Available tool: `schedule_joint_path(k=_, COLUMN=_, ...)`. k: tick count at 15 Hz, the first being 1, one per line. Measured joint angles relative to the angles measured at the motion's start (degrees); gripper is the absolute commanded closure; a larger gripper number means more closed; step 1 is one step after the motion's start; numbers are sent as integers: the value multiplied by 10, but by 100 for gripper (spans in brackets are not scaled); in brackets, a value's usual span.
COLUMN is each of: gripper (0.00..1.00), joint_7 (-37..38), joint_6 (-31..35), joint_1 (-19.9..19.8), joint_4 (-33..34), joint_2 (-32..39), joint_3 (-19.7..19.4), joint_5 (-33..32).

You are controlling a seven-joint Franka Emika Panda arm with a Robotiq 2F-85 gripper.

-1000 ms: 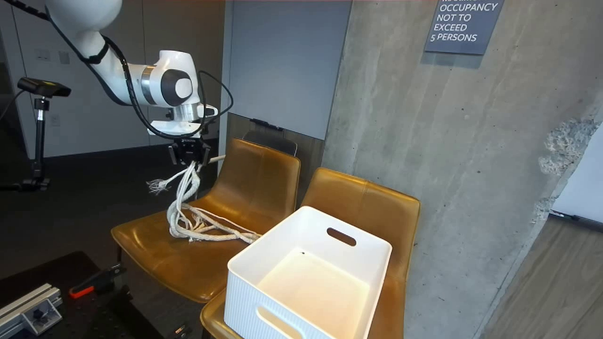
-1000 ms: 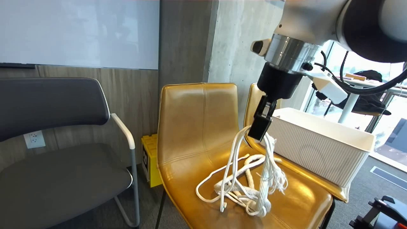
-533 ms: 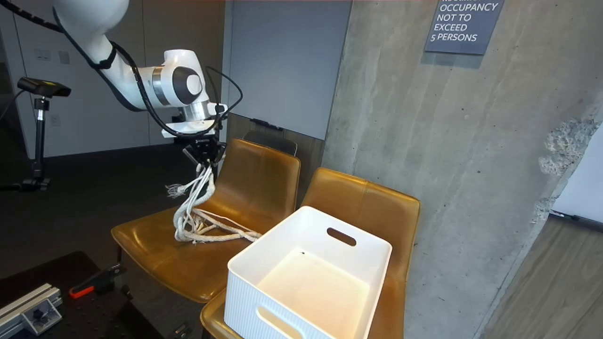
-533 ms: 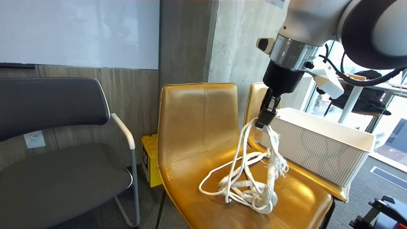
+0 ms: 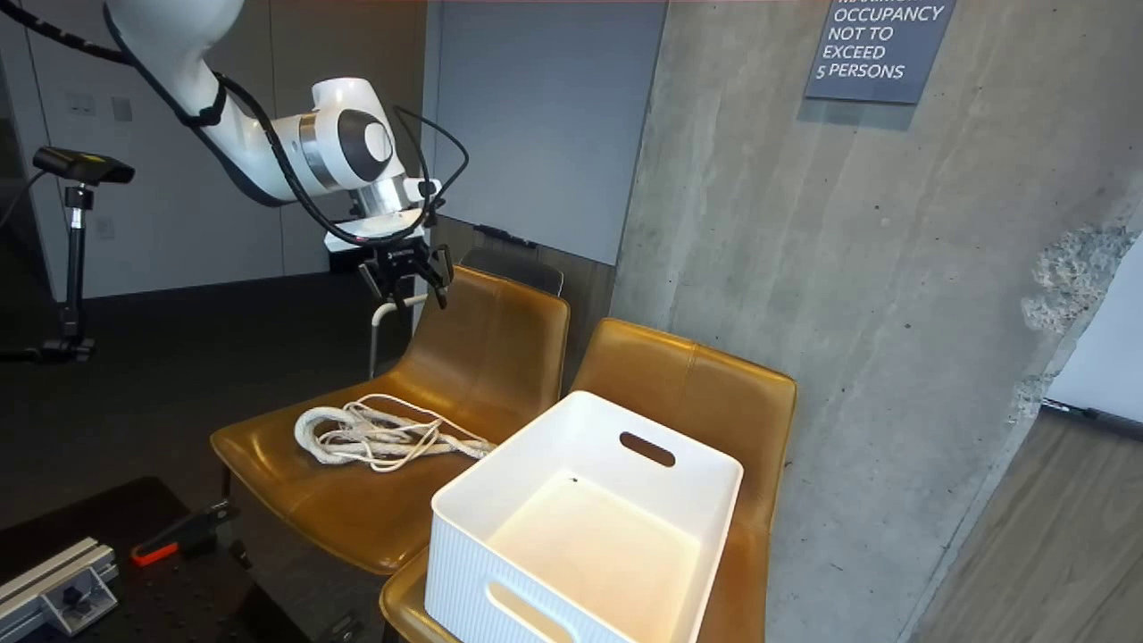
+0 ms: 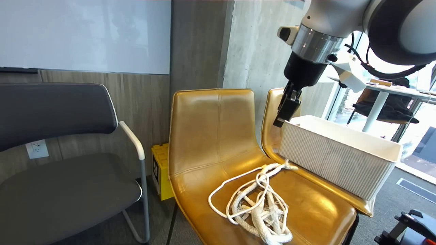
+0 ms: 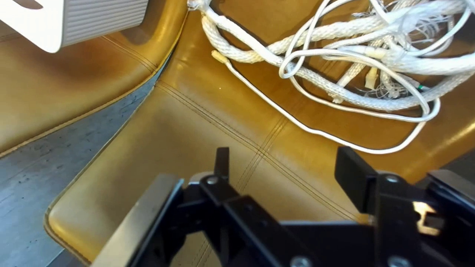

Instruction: Put the white rope in the white basket, remove the white rope from the basket and put back on the chair

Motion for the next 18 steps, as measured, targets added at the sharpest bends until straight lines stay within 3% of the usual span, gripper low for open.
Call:
schedule_joint_path(k=7, gripper=0, joint_7=-122, joint_6=-29, joint_1=-49, joint_4=-3, joint_2=-34, joint_3=15, joint_5=158)
schedule_joint_path(k=18, gripper=0, joint_7=-124, joint_6=-30, joint_1=-51, joint_4=-9, joint_2=-39, joint_3=20, joint_5=161)
